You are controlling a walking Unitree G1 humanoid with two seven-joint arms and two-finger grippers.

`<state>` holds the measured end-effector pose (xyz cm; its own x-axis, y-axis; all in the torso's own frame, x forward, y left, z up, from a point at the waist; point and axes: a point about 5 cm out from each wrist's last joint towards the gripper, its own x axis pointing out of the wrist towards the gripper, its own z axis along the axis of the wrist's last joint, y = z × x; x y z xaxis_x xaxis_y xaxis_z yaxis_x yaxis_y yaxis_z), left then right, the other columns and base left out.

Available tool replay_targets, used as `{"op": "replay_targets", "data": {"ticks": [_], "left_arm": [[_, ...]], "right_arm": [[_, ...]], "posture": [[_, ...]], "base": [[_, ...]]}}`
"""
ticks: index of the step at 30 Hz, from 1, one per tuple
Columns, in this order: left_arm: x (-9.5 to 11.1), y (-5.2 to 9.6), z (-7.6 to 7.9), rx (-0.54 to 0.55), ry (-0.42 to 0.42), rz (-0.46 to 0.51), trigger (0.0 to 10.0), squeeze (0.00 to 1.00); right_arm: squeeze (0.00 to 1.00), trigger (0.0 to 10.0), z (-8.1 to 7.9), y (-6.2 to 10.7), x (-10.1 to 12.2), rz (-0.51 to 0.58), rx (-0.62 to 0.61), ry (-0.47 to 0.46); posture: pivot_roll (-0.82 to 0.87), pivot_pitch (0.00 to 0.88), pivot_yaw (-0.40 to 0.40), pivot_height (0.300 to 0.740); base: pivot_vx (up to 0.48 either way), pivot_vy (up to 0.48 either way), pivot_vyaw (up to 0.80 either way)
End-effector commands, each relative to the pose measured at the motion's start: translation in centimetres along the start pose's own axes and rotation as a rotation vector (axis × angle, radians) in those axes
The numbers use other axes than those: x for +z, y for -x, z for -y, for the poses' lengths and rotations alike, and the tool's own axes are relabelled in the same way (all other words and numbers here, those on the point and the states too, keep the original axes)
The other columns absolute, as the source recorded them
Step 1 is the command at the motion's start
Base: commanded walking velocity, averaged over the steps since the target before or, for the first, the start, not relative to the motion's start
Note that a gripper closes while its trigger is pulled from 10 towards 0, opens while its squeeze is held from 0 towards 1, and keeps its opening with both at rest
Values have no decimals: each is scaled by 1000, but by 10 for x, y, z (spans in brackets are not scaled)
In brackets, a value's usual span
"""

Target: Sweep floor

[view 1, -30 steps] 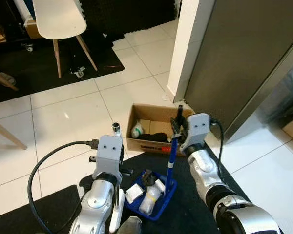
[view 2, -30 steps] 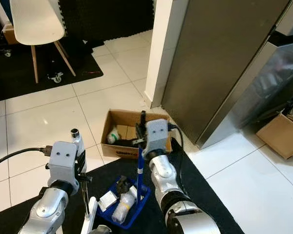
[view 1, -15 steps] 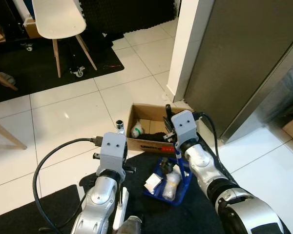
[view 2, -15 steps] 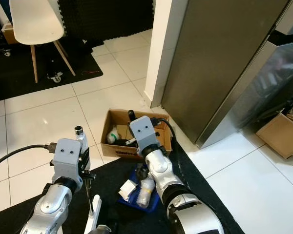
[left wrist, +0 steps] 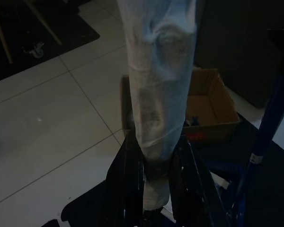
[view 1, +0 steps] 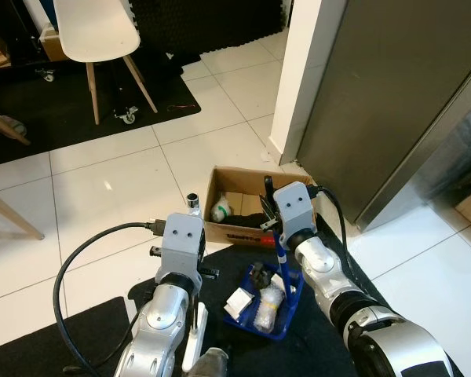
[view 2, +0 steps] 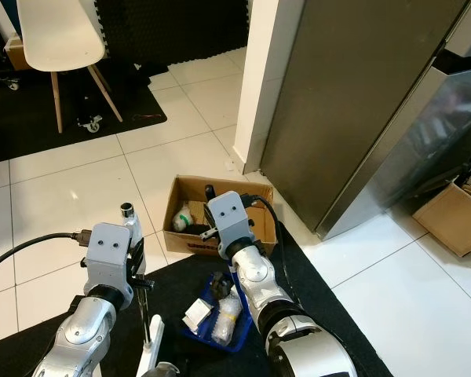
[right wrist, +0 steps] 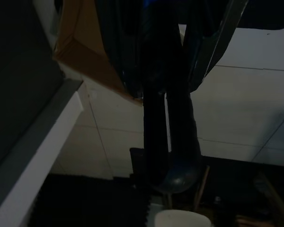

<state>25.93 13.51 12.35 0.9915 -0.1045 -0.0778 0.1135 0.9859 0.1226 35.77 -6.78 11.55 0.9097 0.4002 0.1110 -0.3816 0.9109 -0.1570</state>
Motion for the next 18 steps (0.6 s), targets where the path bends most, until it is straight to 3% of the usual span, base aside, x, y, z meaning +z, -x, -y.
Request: {"op": "replay_targets", "data": {"ticks": [1, 10, 12, 16, 18], "left_arm": [[-1, 2, 6, -7, 16, 5, 10000, 0], [-1, 2, 6, -5, 18, 1, 10000, 0], [-2, 2, 5, -3, 17, 0, 10000, 0], [-1, 2, 5, -3, 17, 0, 10000, 0], [-1, 2, 5, -3, 17, 0, 10000, 0]], "right_arm": [[0, 10000, -1, 5, -11, -48, -4, -50], [0, 10000, 3, 5, -12, -70, 0, -79], [114, 10000, 6, 5, -12, -73, -6, -91], [114, 10000, 7, 5, -11, -74, -12, -92], [51, 10000, 12, 6, -15, -103, -39, -87]], "posture": [[247, 203, -63, 740], [250, 206, -63, 740], [251, 206, -62, 740], [251, 206, -62, 740], [252, 207, -61, 740]], "base": [[0, 0, 0], [0, 0, 0], [0, 0, 0], [0, 0, 0], [0, 0, 0]]}}
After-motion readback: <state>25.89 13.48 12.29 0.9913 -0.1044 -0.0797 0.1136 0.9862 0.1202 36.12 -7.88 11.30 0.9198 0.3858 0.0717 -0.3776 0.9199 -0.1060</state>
